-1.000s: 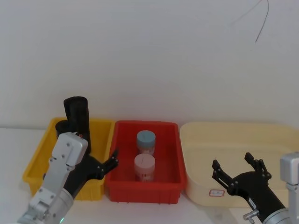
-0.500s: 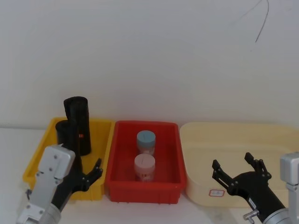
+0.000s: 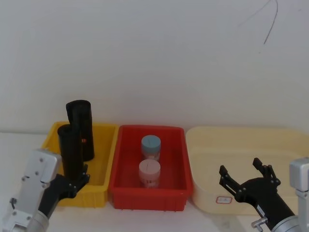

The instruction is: Pick up the garbage bag with the one hand and transfer it to the other hand.

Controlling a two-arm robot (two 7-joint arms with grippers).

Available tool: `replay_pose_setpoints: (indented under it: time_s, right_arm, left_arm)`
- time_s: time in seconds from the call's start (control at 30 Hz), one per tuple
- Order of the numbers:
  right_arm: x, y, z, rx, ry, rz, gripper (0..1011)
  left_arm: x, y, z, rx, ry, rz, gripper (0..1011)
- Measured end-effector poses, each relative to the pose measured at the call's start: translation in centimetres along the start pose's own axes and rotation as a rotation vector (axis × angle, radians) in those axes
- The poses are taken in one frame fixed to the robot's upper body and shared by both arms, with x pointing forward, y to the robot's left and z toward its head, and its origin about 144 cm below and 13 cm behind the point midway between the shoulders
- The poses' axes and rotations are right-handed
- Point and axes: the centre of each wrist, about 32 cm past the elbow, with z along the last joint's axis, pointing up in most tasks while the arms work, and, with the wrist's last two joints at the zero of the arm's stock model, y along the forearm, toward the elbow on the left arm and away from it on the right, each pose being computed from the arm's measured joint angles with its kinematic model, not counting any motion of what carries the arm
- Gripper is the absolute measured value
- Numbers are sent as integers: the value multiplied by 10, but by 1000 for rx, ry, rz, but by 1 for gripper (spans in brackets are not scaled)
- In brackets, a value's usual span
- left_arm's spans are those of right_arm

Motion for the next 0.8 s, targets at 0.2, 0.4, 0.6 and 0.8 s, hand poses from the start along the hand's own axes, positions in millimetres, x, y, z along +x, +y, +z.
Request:
replay_pose_setpoints:
  time_s: [0.2, 0.4, 0.6, 0.8]
  right_arm:
    - [0, 0, 0, 0, 0, 0, 1000]
    - [0, 0, 0, 0, 0, 0, 1000]
    - [0, 0, 0, 0, 0, 0, 1001]
    - [0, 0, 0, 0, 0, 0, 1001]
  left_arm:
    - [4, -4, 2, 7, 5, 13, 1000]
    - [6, -12, 4, 10, 9, 17, 1000]
    - [7, -21, 6, 6, 16, 14, 1000]
    - [8, -32, 8, 0, 26, 12, 1000]
